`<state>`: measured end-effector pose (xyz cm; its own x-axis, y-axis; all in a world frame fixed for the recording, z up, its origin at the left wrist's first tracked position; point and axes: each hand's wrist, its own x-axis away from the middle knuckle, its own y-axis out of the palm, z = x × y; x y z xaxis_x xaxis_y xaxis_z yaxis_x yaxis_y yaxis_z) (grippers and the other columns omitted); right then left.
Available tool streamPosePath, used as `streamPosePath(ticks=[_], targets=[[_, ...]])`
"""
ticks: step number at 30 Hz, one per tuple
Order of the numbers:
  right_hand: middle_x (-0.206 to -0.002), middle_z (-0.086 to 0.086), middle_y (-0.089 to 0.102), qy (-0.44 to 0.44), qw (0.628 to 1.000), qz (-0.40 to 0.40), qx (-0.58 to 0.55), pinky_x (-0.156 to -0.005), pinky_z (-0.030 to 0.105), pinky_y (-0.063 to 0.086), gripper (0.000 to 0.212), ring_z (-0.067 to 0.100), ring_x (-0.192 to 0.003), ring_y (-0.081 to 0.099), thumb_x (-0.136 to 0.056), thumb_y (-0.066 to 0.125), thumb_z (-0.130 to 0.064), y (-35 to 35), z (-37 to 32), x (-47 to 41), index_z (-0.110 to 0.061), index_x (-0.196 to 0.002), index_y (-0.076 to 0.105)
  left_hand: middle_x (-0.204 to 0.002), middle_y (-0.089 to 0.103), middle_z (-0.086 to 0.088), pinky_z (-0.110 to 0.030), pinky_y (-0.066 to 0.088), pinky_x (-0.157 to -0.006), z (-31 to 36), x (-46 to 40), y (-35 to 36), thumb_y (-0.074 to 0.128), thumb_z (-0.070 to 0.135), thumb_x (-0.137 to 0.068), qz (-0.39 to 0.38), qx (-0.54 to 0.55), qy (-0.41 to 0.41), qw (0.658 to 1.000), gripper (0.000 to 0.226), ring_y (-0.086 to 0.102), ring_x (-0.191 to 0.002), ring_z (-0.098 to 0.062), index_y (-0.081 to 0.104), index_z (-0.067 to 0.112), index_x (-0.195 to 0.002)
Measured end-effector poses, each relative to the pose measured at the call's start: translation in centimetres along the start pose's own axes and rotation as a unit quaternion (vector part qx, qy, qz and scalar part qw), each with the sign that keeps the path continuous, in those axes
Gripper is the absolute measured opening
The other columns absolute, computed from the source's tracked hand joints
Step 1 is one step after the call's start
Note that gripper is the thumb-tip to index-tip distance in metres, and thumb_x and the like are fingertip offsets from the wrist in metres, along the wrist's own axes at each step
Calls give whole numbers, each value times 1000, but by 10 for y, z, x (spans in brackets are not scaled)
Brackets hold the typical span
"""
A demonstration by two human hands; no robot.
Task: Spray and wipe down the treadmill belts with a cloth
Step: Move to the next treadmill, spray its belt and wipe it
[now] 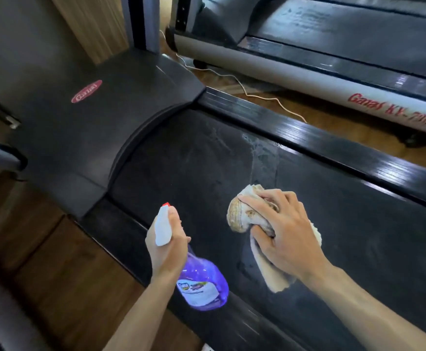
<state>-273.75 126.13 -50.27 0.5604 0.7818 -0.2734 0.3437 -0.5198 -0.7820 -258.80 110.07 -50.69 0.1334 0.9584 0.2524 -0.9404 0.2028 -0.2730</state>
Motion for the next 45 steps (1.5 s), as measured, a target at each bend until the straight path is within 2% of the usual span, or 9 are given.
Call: streamPosePath(ticks=[4,11,18,25,32,35,38,41,45], targets=[[-130,-6,57,16,1000,12,10,-91,39,41,51,24,-109,49,-86,51,-28,-5,-2,0,-33,-135,66,-87,63,-1,-31,55,-63,-3,-5,-5,56,33,-103,-9,5,-16,1000,19,62,-77,-10,62,25,-87],[-130,-5,57,35,998,33,41,-87,41,41,50,26,-108,48,-87,48,-28,-15,7,9,-32,-135,65,-76,54,-5,-27,51,-56,-15,6,-3,51,28,-106,-73,-59,2,996,38,53,-66,-15,57,-3,-85],[-129,-1,58,77,994,62,56,-89,46,43,50,28,-111,48,-88,47,-28,-30,26,18,-31,-135,64,-82,54,-6,-19,50,-52,-21,24,13,54,25,-103,-130,-70,25,989,29,53,-60,0,59,-1,-90],[-128,0,58,90,988,85,89,-86,46,42,50,31,-111,49,-87,47,-28,-58,47,38,-30,-135,64,-74,43,-7,-18,45,-49,-30,54,27,55,29,-104,-185,-82,24,979,37,42,-63,-17,52,1,-80],[-129,-1,57,121,982,101,100,-91,46,41,51,31,-114,49,-87,47,-30,-92,72,71,-30,-134,65,-79,49,-10,-17,48,-50,-39,96,49,57,25,-103,-242,-94,42,965,37,48,-69,-17,55,-10,-92],[-129,-1,57,139,979,110,101,-91,46,42,51,31,-114,49,-87,47,-30,-101,82,88,-30,-134,65,-70,43,-4,-27,50,-48,-43,117,62,56,25,-104,-267,-113,60,955,40,43,-63,-19,47,-9,-84],[-129,0,58,159,974,120,103,-89,47,42,51,31,-112,49,-87,45,-32,-113,93,107,-30,-134,65,-61,37,4,-52,55,-59,-49,136,75,57,29,-103,-293,-143,80,942,42,41,-57,-18,40,5,-73],[-130,-1,57,177,971,120,106,-93,45,39,52,28,-113,46,-88,45,-33,-131,106,124,-31,-136,64,-70,46,0,-56,55,-64,-50,159,89,61,29,-101,-305,-136,66,940,32,47,-60,-12,49,18,-74],[-130,0,57,201,965,125,116,-95,45,38,53,28,-114,44,-88,43,-35,-160,126,147,-33,-136,64,-69,43,-2,-58,55,-58,-58,192,113,62,28,-101,-350,-127,70,926,37,42,-57,-13,52,-5,-88]])
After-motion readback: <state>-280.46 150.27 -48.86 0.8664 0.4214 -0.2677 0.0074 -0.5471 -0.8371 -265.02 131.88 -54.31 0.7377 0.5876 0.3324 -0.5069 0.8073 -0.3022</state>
